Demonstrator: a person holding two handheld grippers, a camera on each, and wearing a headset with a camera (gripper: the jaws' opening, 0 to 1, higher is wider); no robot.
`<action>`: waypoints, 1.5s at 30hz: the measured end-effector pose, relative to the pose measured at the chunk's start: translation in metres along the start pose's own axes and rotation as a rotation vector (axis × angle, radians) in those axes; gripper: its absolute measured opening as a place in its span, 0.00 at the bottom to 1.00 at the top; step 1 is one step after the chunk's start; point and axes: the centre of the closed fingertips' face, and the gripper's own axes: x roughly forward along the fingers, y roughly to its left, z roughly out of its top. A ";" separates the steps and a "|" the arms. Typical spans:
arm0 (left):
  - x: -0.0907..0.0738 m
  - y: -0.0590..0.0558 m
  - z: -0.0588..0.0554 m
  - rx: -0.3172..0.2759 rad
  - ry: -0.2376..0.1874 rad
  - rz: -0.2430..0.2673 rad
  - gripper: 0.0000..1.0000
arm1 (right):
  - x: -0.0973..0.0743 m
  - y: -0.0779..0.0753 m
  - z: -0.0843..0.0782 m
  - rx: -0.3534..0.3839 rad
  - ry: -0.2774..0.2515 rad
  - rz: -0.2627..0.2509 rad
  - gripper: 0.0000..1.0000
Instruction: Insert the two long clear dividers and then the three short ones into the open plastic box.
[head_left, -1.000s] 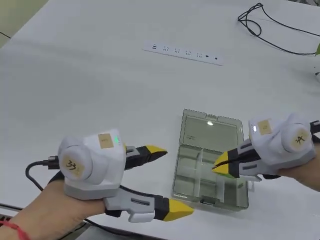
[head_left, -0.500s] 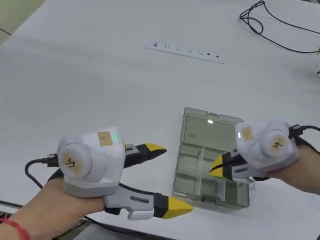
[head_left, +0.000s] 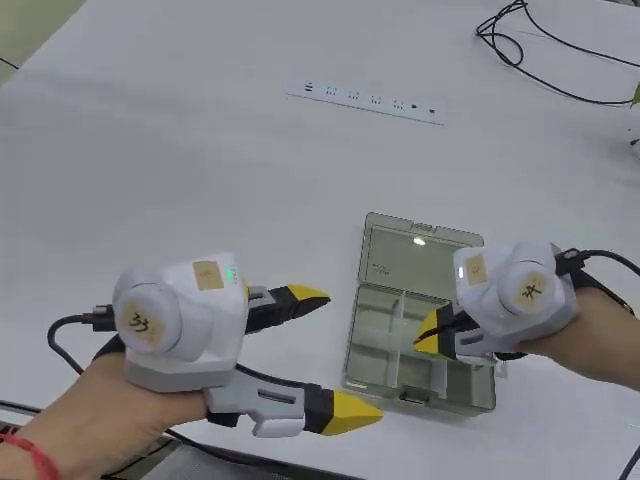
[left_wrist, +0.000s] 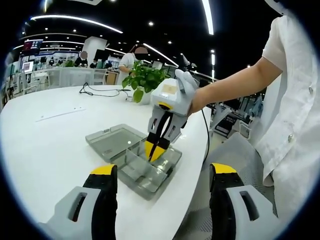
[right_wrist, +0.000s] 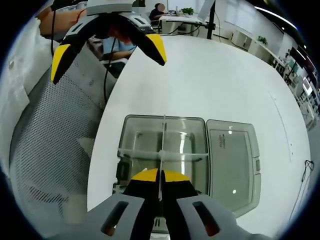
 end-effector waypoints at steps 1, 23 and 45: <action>0.000 0.000 0.000 0.001 0.001 0.001 0.76 | 0.000 0.000 0.000 -0.005 0.000 -0.001 0.03; -0.002 -0.001 -0.012 0.033 0.056 0.016 0.85 | -0.073 -0.013 0.005 0.211 -0.217 -0.127 0.27; -0.005 -0.004 -0.007 0.022 0.039 0.018 0.86 | -0.113 0.018 -0.118 0.328 -0.044 -0.168 0.46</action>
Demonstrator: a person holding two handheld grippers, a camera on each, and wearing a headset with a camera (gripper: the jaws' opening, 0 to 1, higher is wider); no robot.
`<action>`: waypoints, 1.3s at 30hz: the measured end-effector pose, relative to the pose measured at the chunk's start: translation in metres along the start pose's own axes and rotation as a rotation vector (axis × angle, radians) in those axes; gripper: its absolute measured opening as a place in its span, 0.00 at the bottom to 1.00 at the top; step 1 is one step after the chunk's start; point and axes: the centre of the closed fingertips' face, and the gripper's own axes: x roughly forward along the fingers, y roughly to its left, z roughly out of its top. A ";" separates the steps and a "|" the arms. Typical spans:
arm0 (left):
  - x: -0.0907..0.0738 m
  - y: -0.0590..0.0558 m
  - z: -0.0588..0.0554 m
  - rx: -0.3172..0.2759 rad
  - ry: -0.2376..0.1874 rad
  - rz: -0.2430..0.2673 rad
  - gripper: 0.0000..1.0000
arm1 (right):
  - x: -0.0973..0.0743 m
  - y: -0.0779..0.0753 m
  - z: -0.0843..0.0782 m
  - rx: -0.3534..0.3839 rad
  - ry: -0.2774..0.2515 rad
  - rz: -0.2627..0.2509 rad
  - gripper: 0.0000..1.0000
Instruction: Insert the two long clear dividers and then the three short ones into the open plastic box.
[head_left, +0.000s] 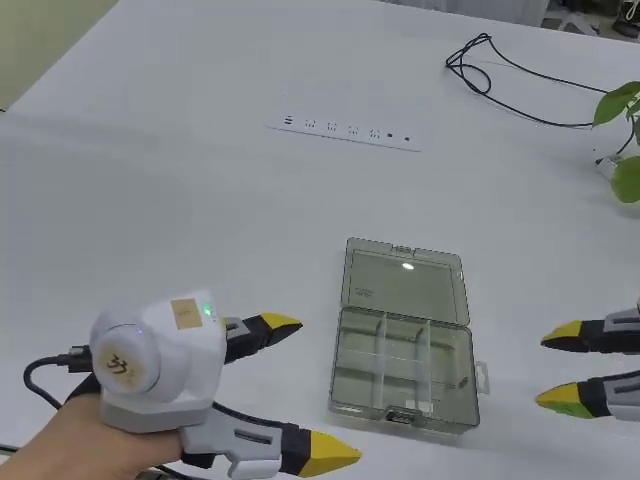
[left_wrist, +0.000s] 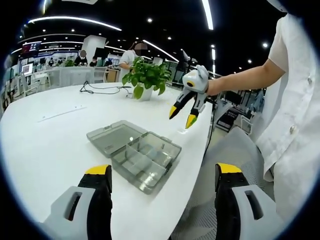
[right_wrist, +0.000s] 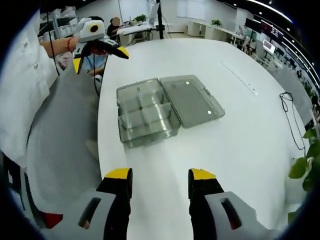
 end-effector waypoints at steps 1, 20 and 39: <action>0.000 -0.001 0.000 -0.001 0.003 -0.001 0.86 | 0.000 0.000 -0.011 -0.004 0.028 0.004 0.48; -0.001 0.001 0.001 -0.019 0.001 0.011 0.86 | 0.004 -0.030 -0.109 -0.115 0.307 -0.002 0.47; -0.003 0.005 0.001 -0.034 0.000 0.018 0.85 | 0.006 -0.035 -0.129 -0.181 0.385 0.004 0.39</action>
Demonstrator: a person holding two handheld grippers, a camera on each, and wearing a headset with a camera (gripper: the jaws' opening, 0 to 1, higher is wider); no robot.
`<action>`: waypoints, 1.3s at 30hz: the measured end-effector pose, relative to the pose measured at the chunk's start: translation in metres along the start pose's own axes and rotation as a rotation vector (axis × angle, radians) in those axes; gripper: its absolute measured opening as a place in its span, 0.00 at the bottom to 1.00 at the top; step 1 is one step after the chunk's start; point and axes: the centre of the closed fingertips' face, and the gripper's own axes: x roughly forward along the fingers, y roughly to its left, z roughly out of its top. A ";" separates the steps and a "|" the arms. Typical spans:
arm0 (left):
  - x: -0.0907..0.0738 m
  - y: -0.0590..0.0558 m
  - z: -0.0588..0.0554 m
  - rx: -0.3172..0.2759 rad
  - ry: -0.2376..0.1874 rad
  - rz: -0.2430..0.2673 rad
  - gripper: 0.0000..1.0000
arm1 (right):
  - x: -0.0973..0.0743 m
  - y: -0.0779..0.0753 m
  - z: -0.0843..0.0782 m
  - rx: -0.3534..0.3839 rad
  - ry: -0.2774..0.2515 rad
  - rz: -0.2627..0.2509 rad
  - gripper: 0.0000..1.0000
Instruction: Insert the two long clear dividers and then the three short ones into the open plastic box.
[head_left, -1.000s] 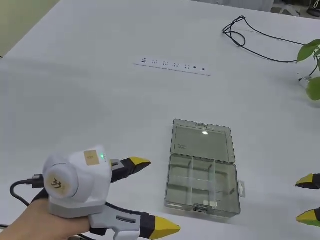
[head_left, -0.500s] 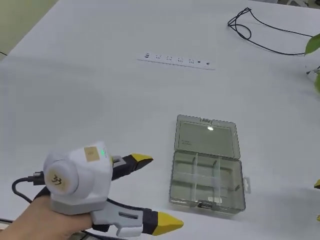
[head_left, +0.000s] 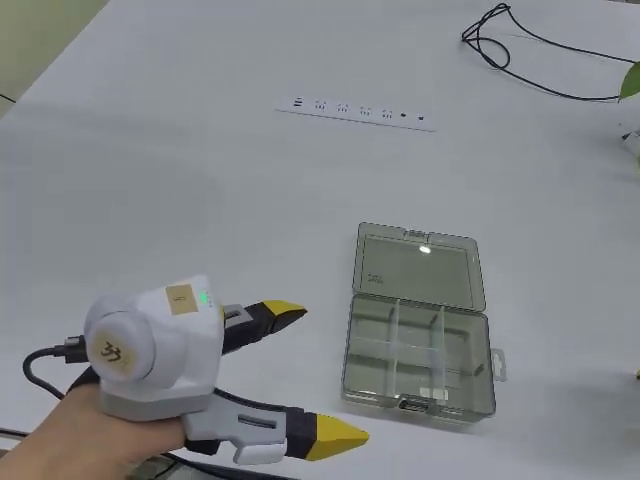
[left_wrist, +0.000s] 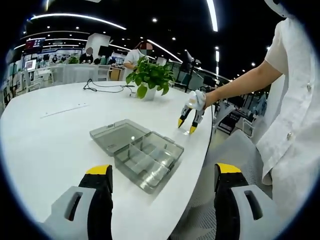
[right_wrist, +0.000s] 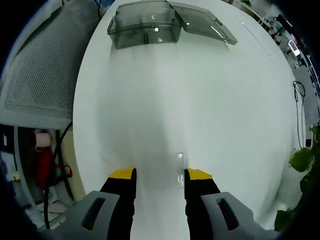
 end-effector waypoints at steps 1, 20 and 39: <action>0.000 0.000 0.000 0.000 -0.001 0.000 0.85 | 0.000 0.000 0.000 0.003 -0.001 -0.001 0.38; -0.002 0.001 0.012 -0.022 -0.026 0.012 0.81 | -0.047 -0.006 0.073 -0.024 -0.123 -0.148 0.32; 0.023 -0.023 0.070 -0.192 -0.147 -0.048 0.65 | -0.113 0.040 0.234 -0.142 -0.386 -0.254 0.32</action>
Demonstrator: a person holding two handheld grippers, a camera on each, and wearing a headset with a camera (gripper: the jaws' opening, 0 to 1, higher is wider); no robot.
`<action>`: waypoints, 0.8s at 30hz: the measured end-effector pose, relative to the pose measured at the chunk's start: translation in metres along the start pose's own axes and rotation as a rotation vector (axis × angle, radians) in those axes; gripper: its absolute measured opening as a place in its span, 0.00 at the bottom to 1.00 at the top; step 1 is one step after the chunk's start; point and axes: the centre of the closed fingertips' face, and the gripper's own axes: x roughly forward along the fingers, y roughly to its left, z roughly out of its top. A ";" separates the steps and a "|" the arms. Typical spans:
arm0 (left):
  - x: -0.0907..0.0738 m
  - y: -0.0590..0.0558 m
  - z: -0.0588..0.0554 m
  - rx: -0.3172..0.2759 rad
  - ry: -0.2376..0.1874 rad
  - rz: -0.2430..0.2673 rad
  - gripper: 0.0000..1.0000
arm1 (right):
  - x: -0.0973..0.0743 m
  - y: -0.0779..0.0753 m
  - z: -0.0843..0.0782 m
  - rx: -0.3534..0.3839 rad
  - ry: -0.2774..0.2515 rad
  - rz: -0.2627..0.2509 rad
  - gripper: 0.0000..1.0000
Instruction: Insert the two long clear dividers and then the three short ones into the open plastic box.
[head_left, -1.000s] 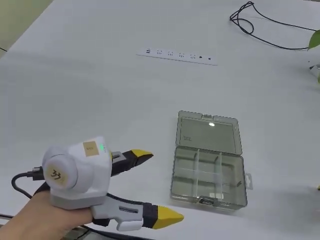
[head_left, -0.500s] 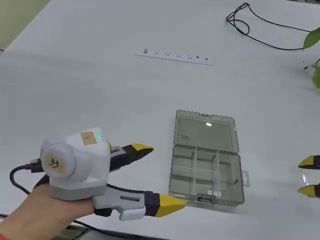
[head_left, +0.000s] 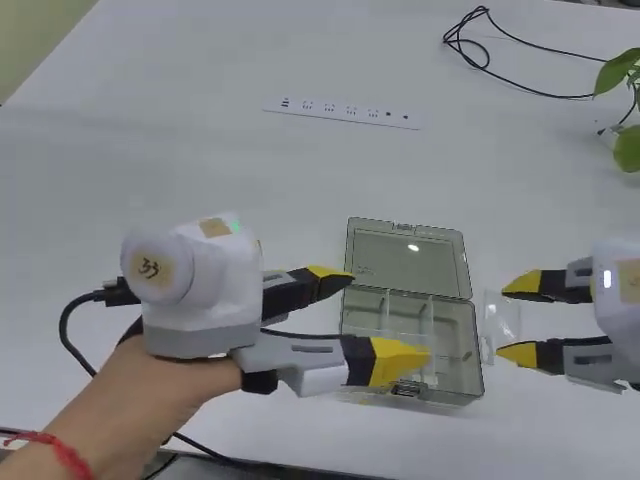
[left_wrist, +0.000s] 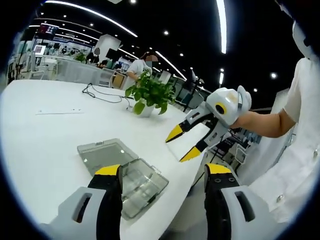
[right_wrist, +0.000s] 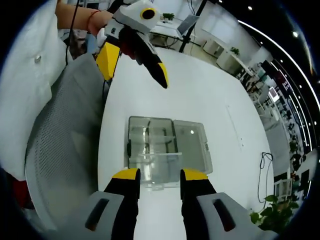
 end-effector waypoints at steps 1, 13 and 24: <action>0.002 -0.002 0.002 -0.020 -0.009 -0.007 0.62 | 0.000 0.002 0.008 -0.012 -0.007 -0.007 0.32; 0.017 -0.018 0.001 -0.196 -0.016 -0.068 0.42 | -0.002 0.014 0.057 -0.119 -0.030 -0.048 0.32; 0.018 -0.023 0.000 -0.300 -0.030 -0.103 0.18 | -0.007 0.017 0.071 -0.149 -0.027 -0.065 0.32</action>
